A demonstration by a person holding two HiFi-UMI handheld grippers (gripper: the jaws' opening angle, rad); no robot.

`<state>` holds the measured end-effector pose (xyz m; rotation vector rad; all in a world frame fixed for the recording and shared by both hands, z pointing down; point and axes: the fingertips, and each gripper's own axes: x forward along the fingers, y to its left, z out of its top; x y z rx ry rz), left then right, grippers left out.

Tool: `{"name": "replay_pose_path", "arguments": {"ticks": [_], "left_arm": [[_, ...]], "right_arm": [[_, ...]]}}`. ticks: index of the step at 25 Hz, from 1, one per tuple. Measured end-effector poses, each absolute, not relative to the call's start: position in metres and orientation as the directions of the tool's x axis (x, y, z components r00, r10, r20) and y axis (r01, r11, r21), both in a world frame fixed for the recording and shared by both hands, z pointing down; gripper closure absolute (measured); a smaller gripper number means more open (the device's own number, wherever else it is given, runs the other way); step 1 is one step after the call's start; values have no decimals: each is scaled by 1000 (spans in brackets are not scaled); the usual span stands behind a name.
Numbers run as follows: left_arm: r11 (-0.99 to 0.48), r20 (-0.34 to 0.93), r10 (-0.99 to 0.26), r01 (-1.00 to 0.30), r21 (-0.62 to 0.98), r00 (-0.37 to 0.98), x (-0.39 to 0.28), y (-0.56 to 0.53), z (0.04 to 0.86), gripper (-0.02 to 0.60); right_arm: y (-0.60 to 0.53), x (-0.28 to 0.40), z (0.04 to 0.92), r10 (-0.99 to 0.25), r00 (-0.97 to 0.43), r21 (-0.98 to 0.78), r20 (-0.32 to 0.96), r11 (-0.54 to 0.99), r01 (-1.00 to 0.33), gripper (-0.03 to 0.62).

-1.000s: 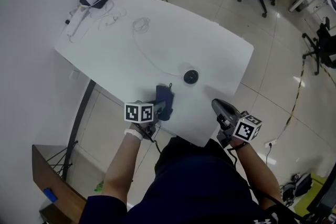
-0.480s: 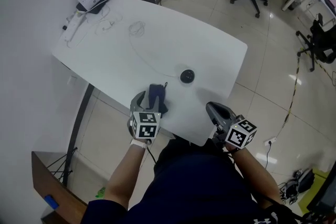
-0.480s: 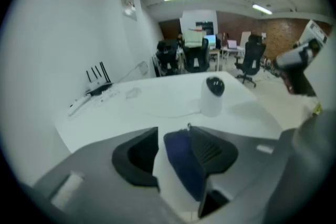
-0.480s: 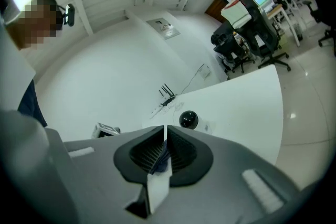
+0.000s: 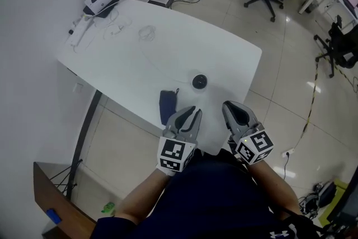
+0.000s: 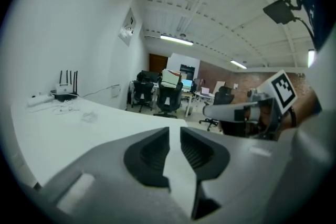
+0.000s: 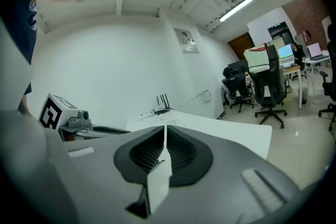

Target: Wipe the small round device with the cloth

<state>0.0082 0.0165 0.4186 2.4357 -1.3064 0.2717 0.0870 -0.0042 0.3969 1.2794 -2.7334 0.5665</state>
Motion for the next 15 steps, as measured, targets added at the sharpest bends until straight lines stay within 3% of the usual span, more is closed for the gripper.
{"name": "replay_pose_path", "arguments": {"ticks": [15], "left_arm": [[-364,273,-878,-919,148,392,-45,22,403,518]], "right_arm": [[-4,30,377,-628,-756,-191,184,732,-654,574]]}}
